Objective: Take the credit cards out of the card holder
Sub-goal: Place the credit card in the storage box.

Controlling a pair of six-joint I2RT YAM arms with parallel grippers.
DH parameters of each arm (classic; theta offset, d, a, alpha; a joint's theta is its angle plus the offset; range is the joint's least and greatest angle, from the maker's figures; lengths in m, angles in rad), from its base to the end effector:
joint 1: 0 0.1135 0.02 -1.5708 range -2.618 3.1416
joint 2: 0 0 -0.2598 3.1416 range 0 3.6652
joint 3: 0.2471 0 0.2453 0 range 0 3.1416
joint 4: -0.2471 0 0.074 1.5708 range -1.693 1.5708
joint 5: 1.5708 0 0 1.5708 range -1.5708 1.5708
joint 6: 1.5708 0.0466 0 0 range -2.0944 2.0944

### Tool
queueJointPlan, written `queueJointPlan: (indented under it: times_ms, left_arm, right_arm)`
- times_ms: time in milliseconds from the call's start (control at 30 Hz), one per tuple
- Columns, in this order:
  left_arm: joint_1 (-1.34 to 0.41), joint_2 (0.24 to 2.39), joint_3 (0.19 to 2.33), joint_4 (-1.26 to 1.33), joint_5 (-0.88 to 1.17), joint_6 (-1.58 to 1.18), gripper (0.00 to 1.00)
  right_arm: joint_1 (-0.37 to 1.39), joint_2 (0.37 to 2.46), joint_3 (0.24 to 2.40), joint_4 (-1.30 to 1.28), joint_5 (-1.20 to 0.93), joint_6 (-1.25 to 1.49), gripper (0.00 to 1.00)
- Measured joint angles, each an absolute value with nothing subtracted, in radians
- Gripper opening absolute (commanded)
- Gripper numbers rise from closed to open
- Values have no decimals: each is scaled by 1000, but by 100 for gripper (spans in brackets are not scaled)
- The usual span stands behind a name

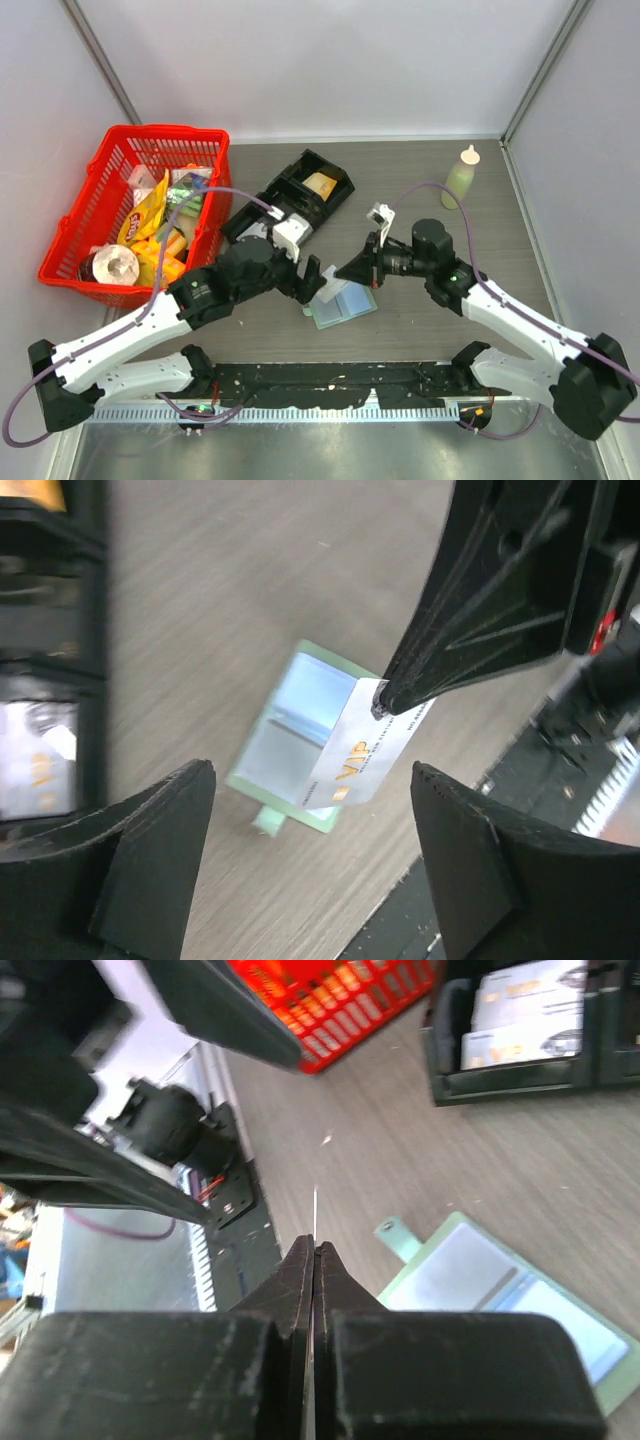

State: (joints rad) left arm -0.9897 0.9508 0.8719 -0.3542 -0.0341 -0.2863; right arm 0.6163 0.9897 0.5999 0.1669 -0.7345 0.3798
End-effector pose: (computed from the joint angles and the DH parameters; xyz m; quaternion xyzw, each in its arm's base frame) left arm 0.1223 -0.1833 0.3154 0.2816 0.7940 -0.3092 0.4412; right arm 0.1664 0.1562 0.2718 -0.3085 0.6977 0.5247 0.3777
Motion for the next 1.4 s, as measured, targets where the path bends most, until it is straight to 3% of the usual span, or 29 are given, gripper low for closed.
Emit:
queueJointPlan:
  times_ms: [100, 333, 533, 933, 1000, 1233, 1400]
  left_arm:
    - [-961, 952, 966, -453, -184, -291, 100]
    - [-822, 978, 1190, -602, -421, -292, 100]
    - [-768, 904, 1073, -604, -527, -311, 100]
    - [-756, 734, 995, -565, -651, -326, 100]
    - [-744, 732, 993, -556, -654, -324, 100]
    - [-702, 751, 984, -548, -603, -326, 100]
    - [-693, 769, 976, -538, -557, -326, 100]
  right_arm:
    - [616, 1092, 665, 153, -649, 381, 1]
    - [616, 1397, 848, 199, -493, 422, 1]
    - [649, 1677, 1049, 240, -437, 436, 1]
    - [731, 2024, 1372, 258, -426, 452, 1]
    - [750, 2055, 1395, 254, -429, 453, 5]
    - [777, 2091, 1419, 222, -411, 448, 44]
    - [775, 2068, 1407, 186, -350, 416, 57]
